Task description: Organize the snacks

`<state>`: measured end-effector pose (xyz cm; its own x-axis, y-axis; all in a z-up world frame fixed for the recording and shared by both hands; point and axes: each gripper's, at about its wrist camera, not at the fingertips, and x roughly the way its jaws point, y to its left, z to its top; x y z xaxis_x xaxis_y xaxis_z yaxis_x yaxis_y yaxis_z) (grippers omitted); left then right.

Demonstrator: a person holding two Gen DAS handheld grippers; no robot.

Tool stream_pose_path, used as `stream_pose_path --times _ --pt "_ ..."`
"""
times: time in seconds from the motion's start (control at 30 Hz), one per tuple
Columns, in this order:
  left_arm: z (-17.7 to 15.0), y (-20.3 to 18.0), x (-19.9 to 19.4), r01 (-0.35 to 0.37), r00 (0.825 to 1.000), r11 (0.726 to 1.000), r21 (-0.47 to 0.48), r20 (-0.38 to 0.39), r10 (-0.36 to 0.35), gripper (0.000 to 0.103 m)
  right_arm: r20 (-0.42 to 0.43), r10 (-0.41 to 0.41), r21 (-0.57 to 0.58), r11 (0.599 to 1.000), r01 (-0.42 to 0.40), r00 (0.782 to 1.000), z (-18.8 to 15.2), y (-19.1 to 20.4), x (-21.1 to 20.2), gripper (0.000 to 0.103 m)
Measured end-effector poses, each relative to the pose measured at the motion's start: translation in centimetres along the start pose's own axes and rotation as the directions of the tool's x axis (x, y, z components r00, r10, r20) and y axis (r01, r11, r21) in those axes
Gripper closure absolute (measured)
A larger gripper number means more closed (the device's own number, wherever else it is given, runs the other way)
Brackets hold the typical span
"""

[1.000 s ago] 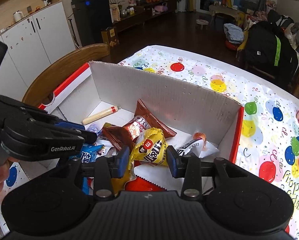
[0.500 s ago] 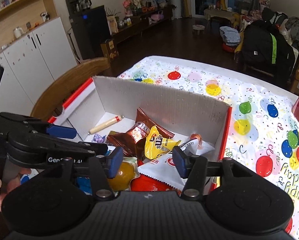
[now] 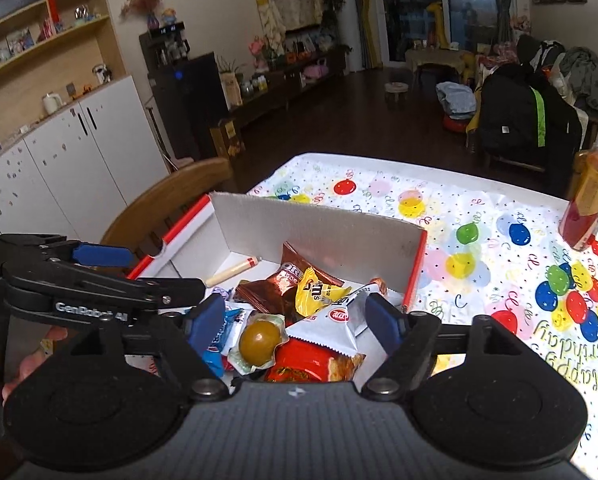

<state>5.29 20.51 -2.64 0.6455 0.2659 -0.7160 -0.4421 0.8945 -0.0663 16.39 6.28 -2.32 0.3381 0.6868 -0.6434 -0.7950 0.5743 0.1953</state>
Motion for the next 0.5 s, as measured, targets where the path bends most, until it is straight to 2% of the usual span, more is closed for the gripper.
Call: stream_pose_path --times 0.2,0.23,0.3,0.5 --pt "-0.4 -1.1 -3.4 -0.001 0.997 0.999 0.039 0.08 -0.002 0.0 0.05 0.006 0.007 1.0 -0.006 0.999 -0.6 -0.1 -3.3 0.017" --pt "-0.4 -1.2 -3.9 -0.002 0.996 0.999 0.04 0.091 -0.002 0.0 0.057 0.007 0.009 1.0 -0.008 0.998 -0.7 -0.2 -3.8 0.016" --pt "-0.6 -1.5 -4.7 -0.004 0.994 0.999 0.046 0.11 -0.001 0.0 0.071 0.01 0.011 1.0 -0.011 0.997 -0.9 -0.1 -4.8 0.006" --pt "-1.0 -1.8 -6.9 0.0 0.991 1.0 0.028 0.136 -0.004 0.0 0.099 0.028 0.018 0.999 -0.03 0.995 -1.6 0.0 -7.3 0.0"
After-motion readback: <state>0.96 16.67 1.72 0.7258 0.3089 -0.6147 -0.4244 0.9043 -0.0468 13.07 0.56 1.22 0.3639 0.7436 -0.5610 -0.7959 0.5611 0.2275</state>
